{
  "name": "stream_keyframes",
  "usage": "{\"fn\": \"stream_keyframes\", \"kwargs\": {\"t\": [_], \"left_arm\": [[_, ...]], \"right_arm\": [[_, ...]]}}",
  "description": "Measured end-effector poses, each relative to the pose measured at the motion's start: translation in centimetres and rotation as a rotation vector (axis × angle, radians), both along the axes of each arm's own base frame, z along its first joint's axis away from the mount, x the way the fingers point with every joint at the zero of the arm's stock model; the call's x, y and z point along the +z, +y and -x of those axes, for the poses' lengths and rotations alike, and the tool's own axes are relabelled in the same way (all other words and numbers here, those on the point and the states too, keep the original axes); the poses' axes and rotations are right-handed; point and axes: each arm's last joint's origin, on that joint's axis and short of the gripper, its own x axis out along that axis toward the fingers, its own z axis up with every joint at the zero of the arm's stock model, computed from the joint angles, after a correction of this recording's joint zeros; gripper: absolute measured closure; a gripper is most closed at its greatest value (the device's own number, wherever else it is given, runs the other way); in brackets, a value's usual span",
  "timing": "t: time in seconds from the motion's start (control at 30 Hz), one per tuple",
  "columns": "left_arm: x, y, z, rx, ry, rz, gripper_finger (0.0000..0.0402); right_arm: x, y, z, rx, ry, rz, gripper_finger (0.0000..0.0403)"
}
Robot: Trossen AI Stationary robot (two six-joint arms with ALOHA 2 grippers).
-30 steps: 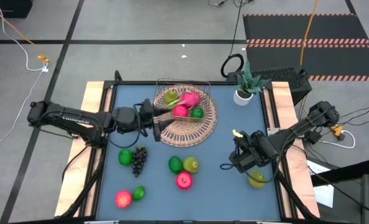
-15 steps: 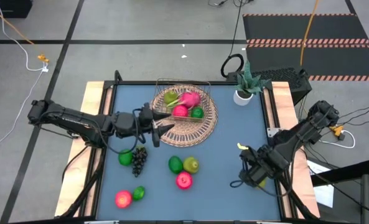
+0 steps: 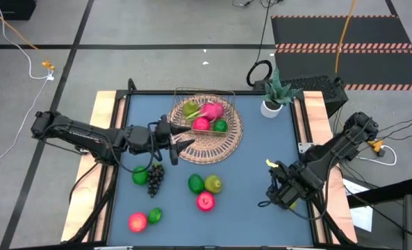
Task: Build produce basket
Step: Put the green pear into the gold wire basket
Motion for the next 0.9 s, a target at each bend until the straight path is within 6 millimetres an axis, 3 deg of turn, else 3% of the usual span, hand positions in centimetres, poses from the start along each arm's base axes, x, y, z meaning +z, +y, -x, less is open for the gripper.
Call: {"fn": "stream_keyframes", "kwargs": {"t": [0.4,0.7,0.9], "left_arm": [[0.0,0.0,0.0,0.000,-0.002,-0.005,0.0158],[0.0,0.0,0.0,0.000,-0.003,-0.003,0.0158],[0.0,0.0,0.0,0.000,-0.002,-0.003,0.0158]], "right_arm": [[-0.2,1.5,1.7,-0.021,0.131,-0.115,0.0168],[-2.2,1.3,2.5,-0.048,0.239,-0.130,0.0253],[-2.4,1.3,2.5,-0.043,0.239,-0.150,0.0299]]}}
